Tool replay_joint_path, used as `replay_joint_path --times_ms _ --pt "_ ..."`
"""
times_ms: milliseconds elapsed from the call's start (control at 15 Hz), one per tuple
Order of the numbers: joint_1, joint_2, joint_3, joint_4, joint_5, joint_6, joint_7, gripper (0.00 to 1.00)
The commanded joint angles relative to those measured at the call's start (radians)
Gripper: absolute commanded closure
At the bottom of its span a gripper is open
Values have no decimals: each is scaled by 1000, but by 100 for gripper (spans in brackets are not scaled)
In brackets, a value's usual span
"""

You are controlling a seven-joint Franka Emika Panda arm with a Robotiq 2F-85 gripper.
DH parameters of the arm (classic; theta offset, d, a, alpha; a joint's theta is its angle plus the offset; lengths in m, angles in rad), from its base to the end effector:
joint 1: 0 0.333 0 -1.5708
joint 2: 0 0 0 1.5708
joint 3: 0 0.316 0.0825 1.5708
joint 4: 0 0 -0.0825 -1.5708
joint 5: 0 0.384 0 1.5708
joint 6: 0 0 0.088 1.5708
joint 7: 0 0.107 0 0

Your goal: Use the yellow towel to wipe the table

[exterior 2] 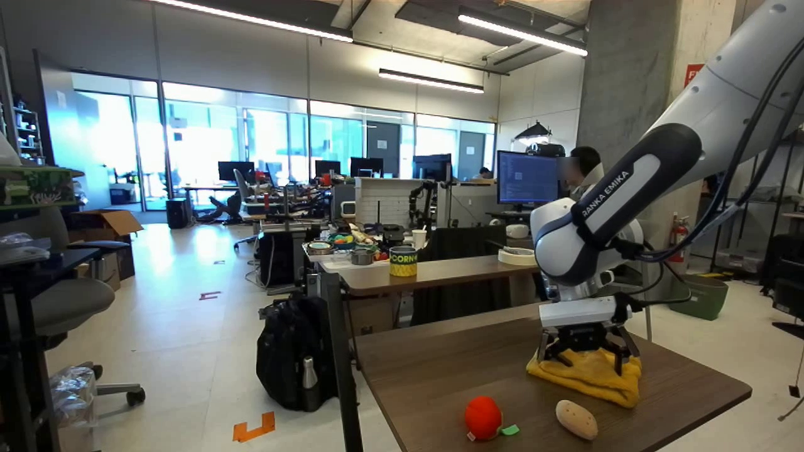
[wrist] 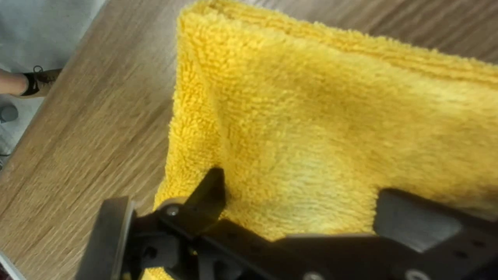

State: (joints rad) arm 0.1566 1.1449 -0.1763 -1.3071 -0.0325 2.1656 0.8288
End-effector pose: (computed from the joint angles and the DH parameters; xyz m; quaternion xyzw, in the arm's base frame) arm 0.6877 0.0061 0.0254 0.9180 -0.3594 -0.0857 0.1437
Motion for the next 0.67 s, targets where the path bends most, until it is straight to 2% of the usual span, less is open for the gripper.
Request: replay_joint_path --times_ms 0,267,467,600 --pt "-71 170 -34 199 32 47 104 0" --pt "-133 270 -25 381 59 13 191 0" --pt "-110 311 1 452 45 -10 204 0" --pt "-80 306 17 457 33 -7 182 0"
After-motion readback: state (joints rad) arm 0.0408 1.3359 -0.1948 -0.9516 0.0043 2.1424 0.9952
